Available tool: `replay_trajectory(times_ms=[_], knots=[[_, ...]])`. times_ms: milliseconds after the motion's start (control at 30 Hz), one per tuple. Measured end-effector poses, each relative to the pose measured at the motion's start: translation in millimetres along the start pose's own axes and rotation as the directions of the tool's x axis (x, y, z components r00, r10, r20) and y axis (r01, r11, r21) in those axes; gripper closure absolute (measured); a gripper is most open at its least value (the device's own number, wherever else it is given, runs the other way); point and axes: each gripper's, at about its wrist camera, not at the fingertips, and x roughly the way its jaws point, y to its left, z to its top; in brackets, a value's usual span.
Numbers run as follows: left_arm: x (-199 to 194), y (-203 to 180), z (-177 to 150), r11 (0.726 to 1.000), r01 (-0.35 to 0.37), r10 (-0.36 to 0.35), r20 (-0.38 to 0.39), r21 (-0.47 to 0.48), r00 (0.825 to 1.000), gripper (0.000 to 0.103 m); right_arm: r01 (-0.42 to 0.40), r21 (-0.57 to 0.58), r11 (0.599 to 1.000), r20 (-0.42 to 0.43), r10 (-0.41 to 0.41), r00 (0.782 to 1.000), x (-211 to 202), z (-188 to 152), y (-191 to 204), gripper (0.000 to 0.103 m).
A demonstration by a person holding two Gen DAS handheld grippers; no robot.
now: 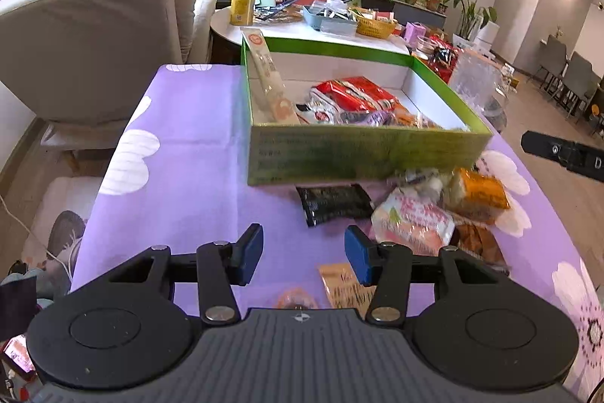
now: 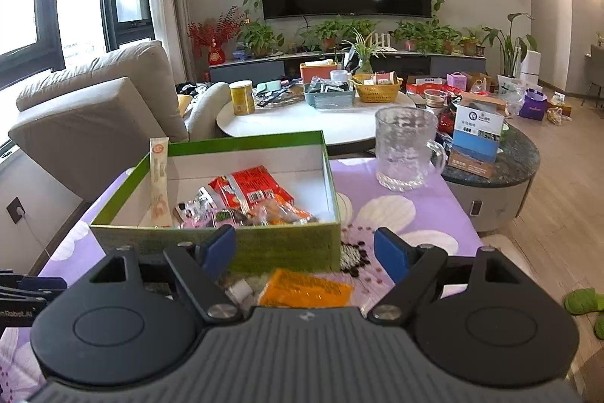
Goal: Organize snacks
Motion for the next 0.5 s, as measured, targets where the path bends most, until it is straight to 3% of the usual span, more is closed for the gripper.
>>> replay_trajectory(times_ms=[500], knots=[[10, 3, -44, 0.997, -0.040, 0.045, -0.079, 0.065, 0.996, 0.058, -0.023, -0.023, 0.999, -0.021, 0.023, 1.000, -21, -22, -1, 0.035]])
